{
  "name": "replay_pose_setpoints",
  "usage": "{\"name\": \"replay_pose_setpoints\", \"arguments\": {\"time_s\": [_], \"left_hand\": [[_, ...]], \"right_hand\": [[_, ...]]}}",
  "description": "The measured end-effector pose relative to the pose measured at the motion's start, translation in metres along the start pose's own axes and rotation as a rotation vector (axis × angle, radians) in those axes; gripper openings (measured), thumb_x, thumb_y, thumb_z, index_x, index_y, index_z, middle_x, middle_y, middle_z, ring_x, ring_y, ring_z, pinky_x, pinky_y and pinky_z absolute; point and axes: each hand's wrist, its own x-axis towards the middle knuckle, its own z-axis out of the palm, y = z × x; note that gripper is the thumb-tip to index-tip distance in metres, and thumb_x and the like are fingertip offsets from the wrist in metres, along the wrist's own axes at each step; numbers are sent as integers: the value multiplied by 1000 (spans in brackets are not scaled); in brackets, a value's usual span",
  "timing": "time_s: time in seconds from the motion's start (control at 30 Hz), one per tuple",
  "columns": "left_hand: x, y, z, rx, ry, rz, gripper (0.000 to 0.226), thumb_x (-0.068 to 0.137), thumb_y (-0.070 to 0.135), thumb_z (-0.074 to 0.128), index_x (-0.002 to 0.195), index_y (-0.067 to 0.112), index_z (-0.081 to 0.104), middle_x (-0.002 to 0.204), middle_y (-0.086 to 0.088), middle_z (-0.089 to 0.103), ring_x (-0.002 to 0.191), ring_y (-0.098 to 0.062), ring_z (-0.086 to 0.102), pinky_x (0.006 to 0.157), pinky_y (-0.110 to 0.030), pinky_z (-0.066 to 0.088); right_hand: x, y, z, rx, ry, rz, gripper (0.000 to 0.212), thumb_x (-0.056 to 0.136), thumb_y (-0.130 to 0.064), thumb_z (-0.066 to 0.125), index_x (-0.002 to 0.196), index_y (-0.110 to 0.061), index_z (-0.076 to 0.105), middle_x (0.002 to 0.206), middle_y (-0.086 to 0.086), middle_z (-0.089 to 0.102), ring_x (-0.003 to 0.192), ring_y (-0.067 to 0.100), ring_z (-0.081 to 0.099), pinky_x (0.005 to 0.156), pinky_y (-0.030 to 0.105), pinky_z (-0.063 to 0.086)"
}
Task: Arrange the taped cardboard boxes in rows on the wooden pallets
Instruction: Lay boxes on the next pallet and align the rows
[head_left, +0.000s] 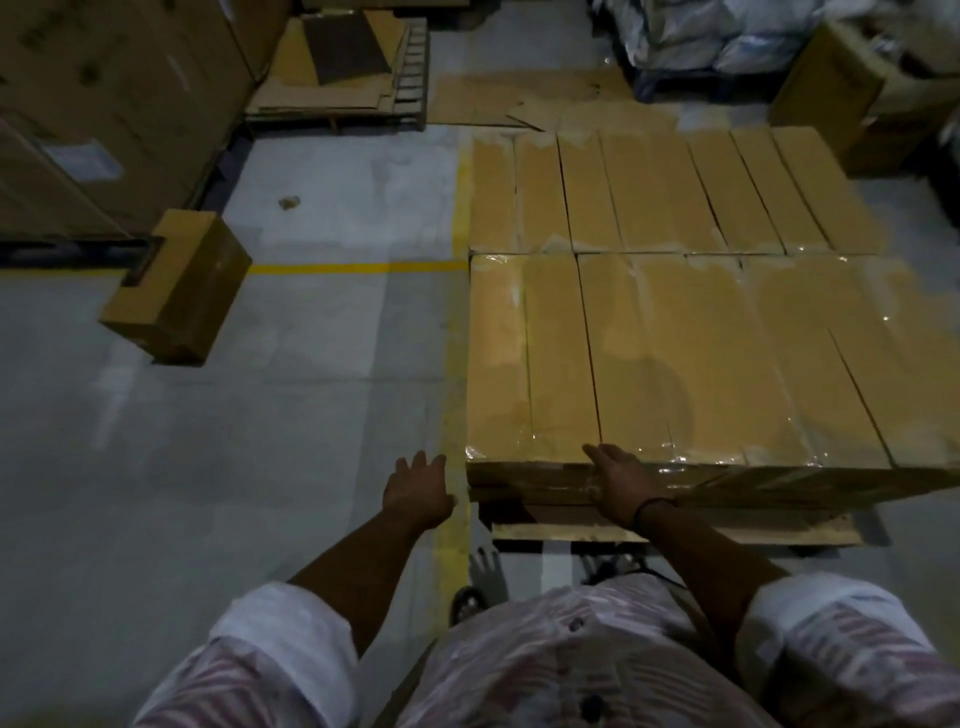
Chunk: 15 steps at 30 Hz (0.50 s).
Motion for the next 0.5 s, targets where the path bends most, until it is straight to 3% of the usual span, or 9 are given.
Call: {"name": "replay_pose_setpoints", "arguments": {"time_s": [0.5], "left_hand": [[56,56,-80,-125,156,-113,70,97,51,57,157,21,33,158,-14,37,145,-42,30,118,-48,28]], "right_hand": [[86,12,-86,128,74,-58,67,98,-34,62,157,-22,32,156,8,39,139,29,40,112,41,40]]}}
